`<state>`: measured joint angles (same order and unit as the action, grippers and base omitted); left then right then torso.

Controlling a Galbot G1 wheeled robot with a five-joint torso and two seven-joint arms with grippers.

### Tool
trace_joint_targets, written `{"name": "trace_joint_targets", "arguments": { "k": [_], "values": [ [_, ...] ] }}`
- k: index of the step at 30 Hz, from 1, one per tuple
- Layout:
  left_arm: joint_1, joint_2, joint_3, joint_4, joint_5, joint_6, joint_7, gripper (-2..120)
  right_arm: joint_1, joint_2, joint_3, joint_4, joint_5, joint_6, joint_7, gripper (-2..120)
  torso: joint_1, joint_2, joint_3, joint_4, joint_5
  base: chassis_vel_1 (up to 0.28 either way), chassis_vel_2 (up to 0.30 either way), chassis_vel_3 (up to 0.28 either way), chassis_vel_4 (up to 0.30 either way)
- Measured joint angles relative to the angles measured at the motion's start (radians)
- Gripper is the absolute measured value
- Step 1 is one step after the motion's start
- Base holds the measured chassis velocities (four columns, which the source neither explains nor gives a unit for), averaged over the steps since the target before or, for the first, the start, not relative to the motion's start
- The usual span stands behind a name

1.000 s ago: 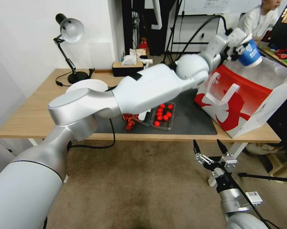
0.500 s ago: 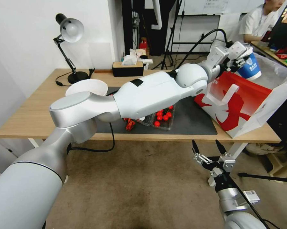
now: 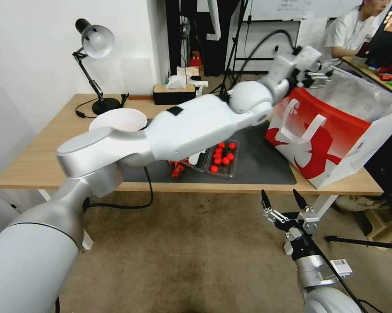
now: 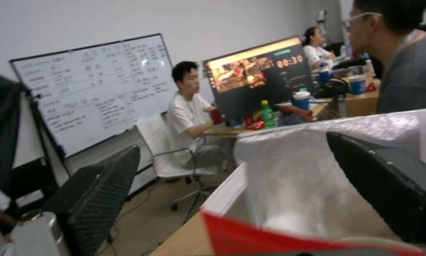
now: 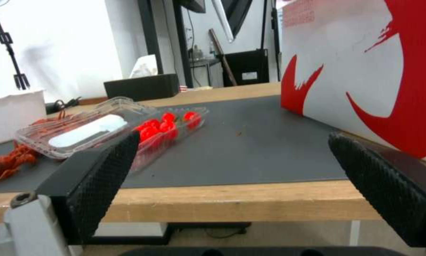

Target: Pick up the trash from the table and place it into the takeout bag.

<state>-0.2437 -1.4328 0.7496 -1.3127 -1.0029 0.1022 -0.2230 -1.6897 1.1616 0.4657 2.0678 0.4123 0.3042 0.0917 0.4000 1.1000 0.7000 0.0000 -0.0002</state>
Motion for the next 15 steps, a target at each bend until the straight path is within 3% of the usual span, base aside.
{"name": "trace_joint_targets", "arguments": {
  "k": [3, 6, 9, 15],
  "values": [
    [0.078, 0.137, -0.055, -0.131, -0.040, 0.039, -0.009, 100, -0.002, 0.001, -0.003, -0.004, 0.000, -0.002, 0.000, 100, 0.000, 0.000, 0.000, 0.0001, -0.0003, 0.000, 0.000, 0.000, 0.000],
    [0.096, 0.156, -0.067, -0.148, -0.042, 0.044, -0.012, 100, -0.002, 0.001, -0.003, -0.004, 0.000, -0.002, 0.000, 100, 0.000, 0.000, 0.000, 0.0003, -0.0002, 0.000, 0.000, 0.000, 0.000],
    [0.233, 0.268, -0.163, -0.275, -0.030, 0.058, -0.054, 100, -0.005, 0.001, -0.003, -0.001, 0.000, -0.003, 0.000, 100, 0.000, 0.000, 0.000, -0.0001, -0.0003, 0.000, 0.000, 0.000, 0.000],
    [0.396, 0.350, -0.282, -0.378, 0.012, 0.081, -0.056, 100, -0.006, -0.003, -0.005, 0.004, 0.000, -0.003, 0.000, 100, 0.000, 0.000, 0.000, 0.0002, -0.0006, 0.000, 0.000, 0.000, 0.000]
  ]
}}
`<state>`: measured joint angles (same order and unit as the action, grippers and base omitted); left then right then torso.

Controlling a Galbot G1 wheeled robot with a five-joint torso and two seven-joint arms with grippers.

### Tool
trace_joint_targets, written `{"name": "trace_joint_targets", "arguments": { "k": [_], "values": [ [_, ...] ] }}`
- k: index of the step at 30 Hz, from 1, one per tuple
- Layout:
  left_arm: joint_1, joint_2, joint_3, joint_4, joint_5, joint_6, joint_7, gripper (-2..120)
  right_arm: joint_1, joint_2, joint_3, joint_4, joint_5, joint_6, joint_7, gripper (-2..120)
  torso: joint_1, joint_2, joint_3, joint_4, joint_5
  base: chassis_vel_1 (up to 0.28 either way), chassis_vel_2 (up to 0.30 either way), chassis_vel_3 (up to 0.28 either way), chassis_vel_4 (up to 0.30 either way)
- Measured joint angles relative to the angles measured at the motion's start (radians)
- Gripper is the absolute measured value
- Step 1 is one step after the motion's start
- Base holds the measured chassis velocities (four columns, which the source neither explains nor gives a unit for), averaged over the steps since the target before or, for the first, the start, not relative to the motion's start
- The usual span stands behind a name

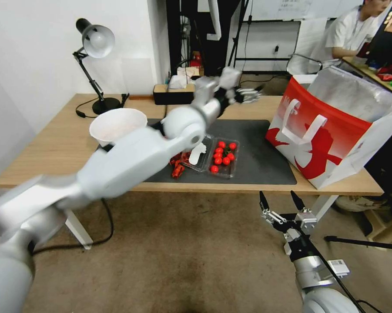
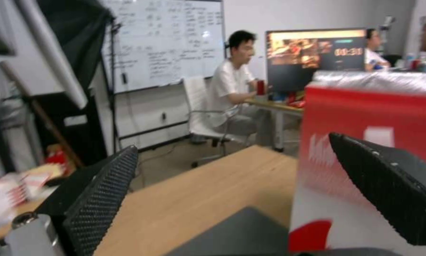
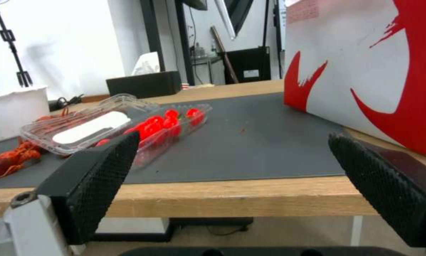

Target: Pick up the trash from the table and place it into the takeout bag.

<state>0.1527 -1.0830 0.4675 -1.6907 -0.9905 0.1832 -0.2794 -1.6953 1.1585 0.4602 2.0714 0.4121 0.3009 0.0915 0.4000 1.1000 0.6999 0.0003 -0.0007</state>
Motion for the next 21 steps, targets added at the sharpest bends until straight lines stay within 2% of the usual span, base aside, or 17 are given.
{"name": "trace_joint_targets", "arguments": {
  "k": [2, 4, 6, 7, 10, 11, 13, 14, 15, 18, 19, 21],
  "values": [
    [0.081, 0.046, -0.048, -0.052, 0.036, 0.002, 0.010, 100, -0.002, -0.005, -0.002, 0.006, -0.001, 0.000, 0.000, 100, 0.000, 0.000, 0.000, -0.0006, 0.0005, 0.000, 0.000, 0.000, 0.000],
    [0.111, 0.064, -0.065, -0.073, 0.048, 0.002, 0.015, 100, -0.004, -0.006, -0.002, 0.009, -0.001, 0.000, 0.000, 100, 0.000, 0.000, 0.000, -0.0005, 0.0006, 0.000, 0.000, 0.000, 0.000],
    [0.210, 0.121, -0.130, -0.128, 0.095, -0.012, 0.027, 100, -0.012, -0.009, -0.001, 0.020, -0.001, 0.000, -0.001, 100, 0.000, 0.000, 0.000, -0.0006, 0.0006, 0.000, 0.000, 0.000, 0.000],
    [0.210, 0.121, -0.130, -0.128, 0.095, -0.012, 0.027, 100, -0.012, -0.009, -0.001, 0.020, -0.001, 0.000, -0.001, 100, 0.000, 0.000, 0.000, -0.0006, 0.0006, 0.000, 0.000, 0.000, 0.000],
    [0.399, 0.189, -0.264, -0.191, 0.180, -0.064, 0.049, 100, -0.028, -0.010, -0.001, 0.035, -0.008, 0.001, -0.003, 100, 0.000, 0.000, 0.000, -0.0002, 0.0004, 0.000, 0.000, 0.000, 0.000],
    [0.399, 0.189, -0.264, -0.191, 0.180, -0.064, 0.049, 100, -0.028, -0.010, -0.001, 0.035, -0.008, 0.001, -0.003, 100, 0.000, 0.000, 0.000, -0.0002, 0.0004, 0.000, 0.000, 0.000, 0.000],
    [0.527, 0.219, -0.353, -0.245, 0.214, -0.089, 0.052, 100, -0.044, -0.009, 0.000, 0.053, -0.014, 0.010, -0.005, 100, 0.000, 0.000, 0.000, -0.0002, 0.0003, 0.000, 0.000, 0.000, 0.000],
    [0.527, 0.219, -0.353, -0.245, 0.214, -0.089, 0.052, 100, -0.044, -0.009, 0.000, 0.053, -0.014, 0.010, -0.005, 100, 0.000, 0.000, 0.000, -0.0002, 0.0003, 0.000, 0.000, 0.000, 0.000],
    [0.577, 0.226, -0.390, -0.265, 0.232, -0.097, 0.055, 100, -0.048, -0.009, 0.000, 0.058, -0.016, 0.013, -0.005, 100, 0.000, 0.000, 0.000, 0.0000, 0.0003, 0.000, 0.000, 0.000, 0.000],
    [0.848, 0.219, -0.592, -0.364, 0.372, -0.149, 0.077, 100, -0.060, -0.017, 0.001, 0.083, -0.029, 0.021, -0.006, 100, 0.000, 0.000, 0.000, -0.0001, 0.0007, 0.000, 0.000, 0.000, 0.000],
    [0.848, 0.219, -0.592, -0.364, 0.372, -0.149, 0.077, 100, -0.060, -0.017, 0.001, 0.083, -0.029, 0.021, -0.006, 100, 0.000, 0.000, 0.000, -0.0001, 0.0007, 0.000, 0.000, 0.000, 0.000],
    [0.982, 0.177, -0.679, -0.411, 0.422, -0.158, 0.095, 100, -0.061, -0.020, -0.001, 0.093, -0.032, 0.020, -0.005, 100, 0.000, 0.000, 0.000, 0.0002, 0.0006, 0.000, 0.000, 0.000, 0.000]
  ]
}}
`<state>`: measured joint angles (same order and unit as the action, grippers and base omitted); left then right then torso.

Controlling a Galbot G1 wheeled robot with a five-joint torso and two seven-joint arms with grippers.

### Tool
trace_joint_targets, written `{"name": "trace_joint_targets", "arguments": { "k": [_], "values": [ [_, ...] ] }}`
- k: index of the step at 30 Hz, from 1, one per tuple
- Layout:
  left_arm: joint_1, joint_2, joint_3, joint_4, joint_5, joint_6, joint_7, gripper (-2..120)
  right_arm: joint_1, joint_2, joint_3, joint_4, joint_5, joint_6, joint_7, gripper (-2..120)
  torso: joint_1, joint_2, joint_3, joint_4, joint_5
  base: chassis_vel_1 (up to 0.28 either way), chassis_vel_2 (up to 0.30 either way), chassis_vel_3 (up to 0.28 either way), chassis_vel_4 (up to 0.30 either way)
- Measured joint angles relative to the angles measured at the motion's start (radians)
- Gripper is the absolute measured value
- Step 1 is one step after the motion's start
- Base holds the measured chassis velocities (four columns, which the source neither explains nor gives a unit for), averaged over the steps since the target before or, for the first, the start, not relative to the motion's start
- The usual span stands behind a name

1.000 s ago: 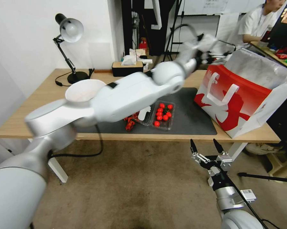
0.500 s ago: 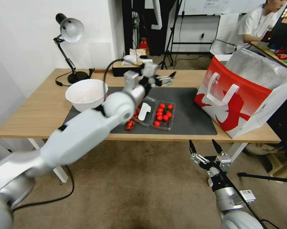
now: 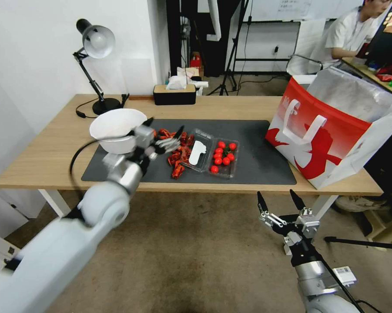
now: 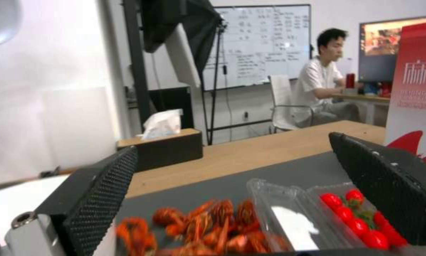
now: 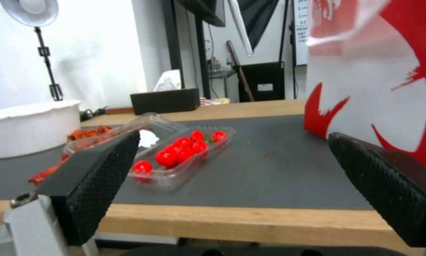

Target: Pick up the trash from the table and place it into the takeout bag.

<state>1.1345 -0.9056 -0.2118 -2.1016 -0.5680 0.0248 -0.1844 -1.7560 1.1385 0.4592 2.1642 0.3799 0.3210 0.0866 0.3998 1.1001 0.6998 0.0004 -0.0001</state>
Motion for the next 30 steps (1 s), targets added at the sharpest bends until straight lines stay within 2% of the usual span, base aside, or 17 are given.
{"name": "trace_joint_targets", "arguments": {
  "k": [1, 2, 4, 6, 8, 11, 12, 15, 23, 30],
  "values": [
    [0.057, -0.030, -0.037, -0.020, 0.039, -0.005, 0.007, 100, -0.001, -0.001, -0.001, 0.004, -0.003, -0.003, 0.006, 100, 0.000, 0.000, 0.000, -0.0003, 0.0006, 0.000, 0.000, 0.000, 0.000],
    [0.057, -0.030, -0.037, -0.020, 0.039, -0.005, 0.007, 100, -0.001, -0.001, -0.001, 0.004, -0.003, -0.003, 0.006, 100, 0.000, 0.000, 0.000, -0.0003, 0.0006, 0.000, 0.000, 0.000, 0.000],
    [0.146, -0.083, -0.093, -0.043, 0.120, -0.025, 0.012, 100, -0.006, -0.001, -0.002, 0.016, -0.015, -0.009, 0.014, 100, 0.000, 0.000, 0.000, -0.0005, 0.0000, 0.000, 0.000, 0.000, 0.000],
    [0.192, -0.108, -0.124, -0.048, 0.160, -0.038, 0.012, 100, -0.009, -0.002, -0.002, 0.023, -0.019, -0.014, 0.018, 100, 0.000, 0.000, 0.000, -0.0008, 0.0005, 0.000, 0.000, 0.000, 0.000],
    [0.233, -0.131, -0.150, -0.049, 0.191, -0.048, 0.012, 100, -0.012, -0.003, -0.002, 0.030, -0.025, -0.020, 0.023, 100, 0.000, 0.000, 0.000, -0.0006, -0.0002, 0.000, 0.000, 0.000, 0.000],
    [0.362, -0.185, -0.221, -0.044, 0.260, -0.081, 0.011, 100, -0.009, -0.007, -0.001, 0.042, -0.034, -0.053, 0.041, 100, 0.000, 0.000, 0.000, -0.0003, 0.0002, 0.000, 0.000, 0.000, 0.000],
    [0.362, -0.185, -0.221, -0.044, 0.260, -0.081, 0.011, 100, -0.009, -0.007, -0.001, 0.042, -0.034, -0.053, 0.041, 100, 0.000, 0.000, 0.000, -0.0003, 0.0002, 0.000, 0.000, 0.000, 0.000],
    [0.451, -0.237, -0.268, -0.011, 0.303, -0.140, 0.009, 100, 0.004, -0.015, 0.005, 0.036, -0.033, -0.084, 0.049, 100, 0.000, 0.000, 0.000, -0.0003, 0.0001, 0.000, 0.000, 0.000, 0.000],
    [0.520, -0.318, -0.277, 0.028, 0.365, -0.194, 0.008, 100, 0.030, -0.010, -0.002, 0.007, -0.031, -0.116, 0.080, 100, 0.000, 0.000, 0.000, -0.0004, 0.0002, 0.000, 0.000, 0.000, 0.000],
    [0.539, -0.352, -0.269, 0.058, 0.393, -0.219, 0.008, 100, 0.035, -0.005, -0.011, -0.015, -0.033, -0.125, 0.097, 100, 0.000, 0.000, 0.000, -0.0004, 0.0000, 0.000, 0.000, 0.000, 0.000]
  ]
}}
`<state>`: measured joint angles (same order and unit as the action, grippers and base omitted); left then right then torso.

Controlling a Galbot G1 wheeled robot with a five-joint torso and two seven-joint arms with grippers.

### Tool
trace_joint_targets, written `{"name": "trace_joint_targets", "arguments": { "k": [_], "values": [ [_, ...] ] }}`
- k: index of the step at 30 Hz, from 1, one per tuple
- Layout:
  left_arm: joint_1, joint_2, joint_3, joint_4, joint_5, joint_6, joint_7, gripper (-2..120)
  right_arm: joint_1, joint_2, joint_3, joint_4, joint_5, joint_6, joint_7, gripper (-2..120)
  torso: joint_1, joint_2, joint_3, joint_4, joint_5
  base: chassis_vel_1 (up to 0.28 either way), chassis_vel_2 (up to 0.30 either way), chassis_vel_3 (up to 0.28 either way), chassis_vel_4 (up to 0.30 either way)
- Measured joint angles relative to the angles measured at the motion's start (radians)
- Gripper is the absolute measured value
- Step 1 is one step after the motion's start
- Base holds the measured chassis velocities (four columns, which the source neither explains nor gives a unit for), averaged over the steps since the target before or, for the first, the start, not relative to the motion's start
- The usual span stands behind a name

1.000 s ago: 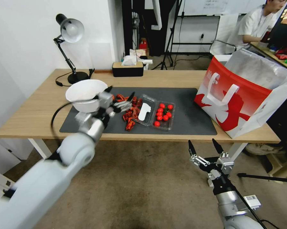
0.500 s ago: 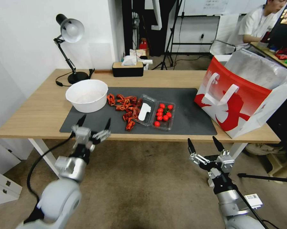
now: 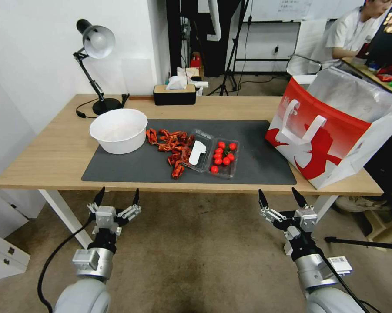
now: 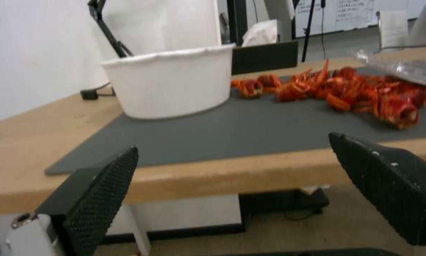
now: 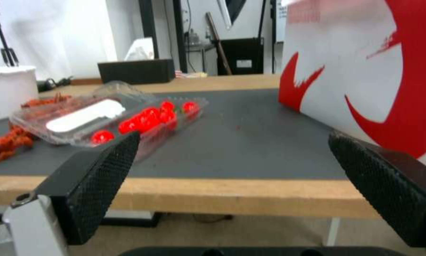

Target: Pick up the trash from the table and place it into the takeout bag.

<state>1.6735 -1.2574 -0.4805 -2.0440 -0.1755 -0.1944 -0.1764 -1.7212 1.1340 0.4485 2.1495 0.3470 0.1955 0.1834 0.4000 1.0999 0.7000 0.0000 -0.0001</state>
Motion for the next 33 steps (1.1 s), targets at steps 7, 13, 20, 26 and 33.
{"name": "trace_joint_targets", "arguments": {
  "k": [7, 13, 20, 26, 33],
  "values": [
    [-0.008, -0.019, 0.007, 0.034, 0.002, -0.016, 0.000, 100, 0.011, -0.007, -0.016, -0.013, 0.000, -0.010, -0.001, 100, 0.000, 0.000, 0.000, 0.0000, 0.0001, 0.000, 0.000, 0.000, 0.000],
    [-0.013, -0.019, 0.009, 0.038, 0.001, -0.016, -0.002, 100, 0.013, -0.007, -0.019, -0.015, 0.000, -0.011, -0.003, 100, 0.000, 0.000, 0.000, -0.0001, 0.0001, 0.000, 0.000, 0.000, 0.000],
    [-0.014, -0.017, 0.010, 0.038, -0.002, -0.016, -0.002, 100, 0.013, -0.007, -0.019, -0.015, 0.001, -0.011, -0.004, 100, 0.000, 0.000, 0.000, -0.0001, 0.0001, 0.000, 0.000, 0.000, 0.000],
    [-0.015, -0.017, 0.010, 0.038, -0.002, -0.015, -0.002, 100, 0.013, -0.007, -0.019, -0.015, 0.001, -0.011, -0.004, 100, 0.000, 0.000, 0.000, 0.0000, 0.0001, 0.000, 0.000, 0.000, 0.000],
    [-0.015, -0.016, 0.011, 0.038, -0.003, -0.014, -0.002, 100, 0.013, -0.007, -0.019, -0.015, 0.002, -0.011, -0.005, 100, 0.000, 0.000, 0.000, -0.0001, 0.0001, 0.000, 0.000, 0.000, 0.000]
  ]
}}
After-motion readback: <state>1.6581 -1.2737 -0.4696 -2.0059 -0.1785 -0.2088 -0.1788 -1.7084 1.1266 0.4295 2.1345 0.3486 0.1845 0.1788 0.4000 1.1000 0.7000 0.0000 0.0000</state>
